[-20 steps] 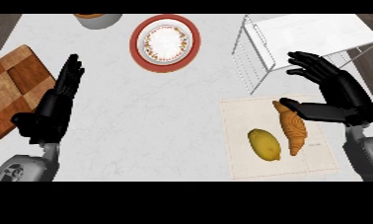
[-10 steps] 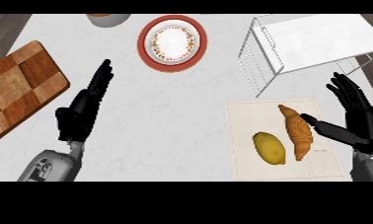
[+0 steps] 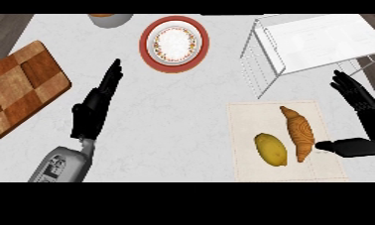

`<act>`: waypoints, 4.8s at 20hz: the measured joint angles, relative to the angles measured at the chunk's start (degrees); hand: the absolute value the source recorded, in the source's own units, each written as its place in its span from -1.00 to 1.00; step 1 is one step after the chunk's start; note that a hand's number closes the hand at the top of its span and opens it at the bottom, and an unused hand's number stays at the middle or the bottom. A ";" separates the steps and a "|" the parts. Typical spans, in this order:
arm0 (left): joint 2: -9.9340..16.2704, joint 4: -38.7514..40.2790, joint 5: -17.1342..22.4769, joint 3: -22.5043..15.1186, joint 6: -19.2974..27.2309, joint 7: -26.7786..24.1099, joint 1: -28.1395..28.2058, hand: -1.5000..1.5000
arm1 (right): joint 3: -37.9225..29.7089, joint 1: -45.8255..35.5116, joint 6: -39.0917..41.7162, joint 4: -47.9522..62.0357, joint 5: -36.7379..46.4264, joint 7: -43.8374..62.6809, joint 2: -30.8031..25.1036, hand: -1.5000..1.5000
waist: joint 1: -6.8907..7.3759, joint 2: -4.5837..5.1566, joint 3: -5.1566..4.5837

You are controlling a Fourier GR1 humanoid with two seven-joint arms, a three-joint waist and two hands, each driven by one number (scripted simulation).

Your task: Pick the lemon from the placemat and place it in the tiered shelf

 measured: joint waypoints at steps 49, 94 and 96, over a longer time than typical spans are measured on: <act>-7.53 0.22 -9.57 10.00 -9.32 1.20 0.81 0.00 | 9.50 7.67 16.87 -43.68 41.25 48.37 8.73 -1.00 | 0.46 0.08 0.06; -12.41 -2.52 -15.03 15.09 -15.09 1.53 3.19 0.00 | 9.75 7.43 14.38 -20.88 66.75 30.16 20.57 1.00 | 0.52 0.01 0.01; -12.50 -2.32 -15.14 15.18 -15.18 1.58 3.03 0.00 | 10.47 6.80 13.53 -20.10 68.30 28.71 20.10 1.00 | 0.56 -0.03 -0.04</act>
